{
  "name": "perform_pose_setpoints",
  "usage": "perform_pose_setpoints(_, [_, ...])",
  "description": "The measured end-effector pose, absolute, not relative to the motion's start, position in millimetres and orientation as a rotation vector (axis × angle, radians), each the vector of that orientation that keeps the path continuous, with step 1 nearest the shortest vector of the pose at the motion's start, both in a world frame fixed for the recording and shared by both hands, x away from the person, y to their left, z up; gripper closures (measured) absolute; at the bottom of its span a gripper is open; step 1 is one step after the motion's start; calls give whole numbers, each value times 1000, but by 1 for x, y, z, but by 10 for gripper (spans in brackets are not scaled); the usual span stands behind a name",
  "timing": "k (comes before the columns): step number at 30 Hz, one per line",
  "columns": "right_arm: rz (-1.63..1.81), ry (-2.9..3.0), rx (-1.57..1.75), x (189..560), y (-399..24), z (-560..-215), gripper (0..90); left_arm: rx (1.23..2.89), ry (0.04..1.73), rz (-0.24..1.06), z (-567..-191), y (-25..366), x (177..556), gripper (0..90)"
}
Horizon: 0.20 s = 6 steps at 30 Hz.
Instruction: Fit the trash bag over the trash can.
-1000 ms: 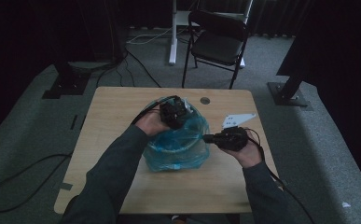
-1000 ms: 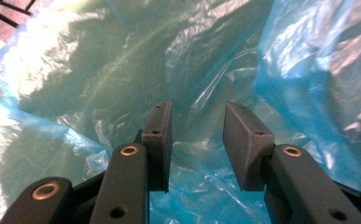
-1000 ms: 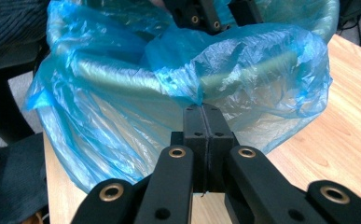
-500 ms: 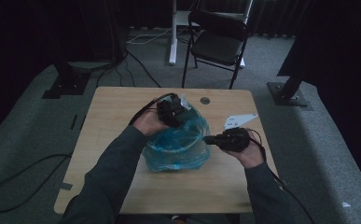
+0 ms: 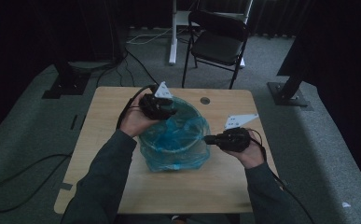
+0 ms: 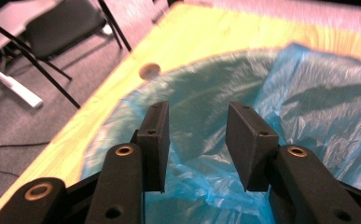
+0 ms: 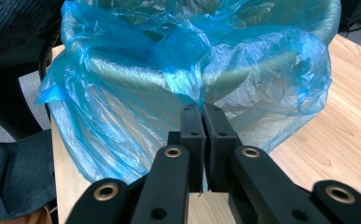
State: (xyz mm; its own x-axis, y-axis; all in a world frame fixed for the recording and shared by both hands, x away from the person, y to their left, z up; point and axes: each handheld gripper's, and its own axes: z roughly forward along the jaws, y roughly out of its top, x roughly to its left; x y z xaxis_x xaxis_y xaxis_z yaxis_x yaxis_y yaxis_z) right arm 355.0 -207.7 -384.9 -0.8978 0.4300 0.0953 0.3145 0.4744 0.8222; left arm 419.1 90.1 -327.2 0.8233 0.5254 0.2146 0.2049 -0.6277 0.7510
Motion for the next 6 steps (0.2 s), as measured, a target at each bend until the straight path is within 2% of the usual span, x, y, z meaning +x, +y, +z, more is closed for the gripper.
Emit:
perform_pose_setpoints(2, [1405,2589,658,355,-208,-385,846,2191,548,553,-323,99,417,594])
perform_pose_setpoints(3, [1407,2591,655,355,-207,-385,779,2144,568,576,-318,106,414,591])
perform_pose_setpoints(4, [1407,2591,655,355,-207,-385,779,2144,568,576,-318,106,414,582])
perform_pose_setpoints(5, [1414,2583,655,355,-208,-385,717,2104,587,593,-314,113,412,581])
perform_pose_setpoints(6, [1414,2583,655,355,-208,-385,717,2104,587,593,-314,113,412,581])
